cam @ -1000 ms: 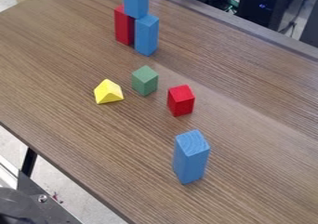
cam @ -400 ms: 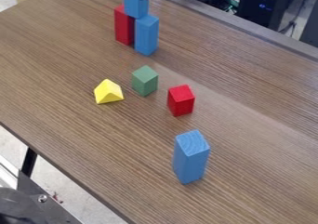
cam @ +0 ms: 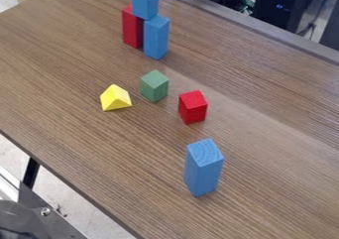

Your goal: Put the blue rectangular cube to the top of the blue and red rectangular cubes

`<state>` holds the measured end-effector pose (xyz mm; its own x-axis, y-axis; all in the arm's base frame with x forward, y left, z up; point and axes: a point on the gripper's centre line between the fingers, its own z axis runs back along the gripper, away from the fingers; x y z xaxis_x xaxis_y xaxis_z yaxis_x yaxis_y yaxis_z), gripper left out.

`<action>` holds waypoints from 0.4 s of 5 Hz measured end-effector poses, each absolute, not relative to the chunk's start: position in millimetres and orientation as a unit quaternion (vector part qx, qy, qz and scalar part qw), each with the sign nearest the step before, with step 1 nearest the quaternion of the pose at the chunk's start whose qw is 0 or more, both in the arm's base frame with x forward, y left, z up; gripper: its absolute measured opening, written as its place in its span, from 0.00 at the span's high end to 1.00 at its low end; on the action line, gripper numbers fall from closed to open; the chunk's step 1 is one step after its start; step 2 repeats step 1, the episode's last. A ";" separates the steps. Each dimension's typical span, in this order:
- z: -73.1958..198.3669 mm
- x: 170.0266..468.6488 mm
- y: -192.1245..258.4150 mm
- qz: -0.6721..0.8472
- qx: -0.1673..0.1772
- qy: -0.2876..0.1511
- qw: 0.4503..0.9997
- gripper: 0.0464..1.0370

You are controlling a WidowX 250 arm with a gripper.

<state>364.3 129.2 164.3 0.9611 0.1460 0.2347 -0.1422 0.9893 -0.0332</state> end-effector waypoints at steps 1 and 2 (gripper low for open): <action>186.0 361.2 127.3 0.072 -0.004 -0.138 0.988 0.04; 186.0 361.2 127.3 0.072 -0.004 -0.138 0.988 0.04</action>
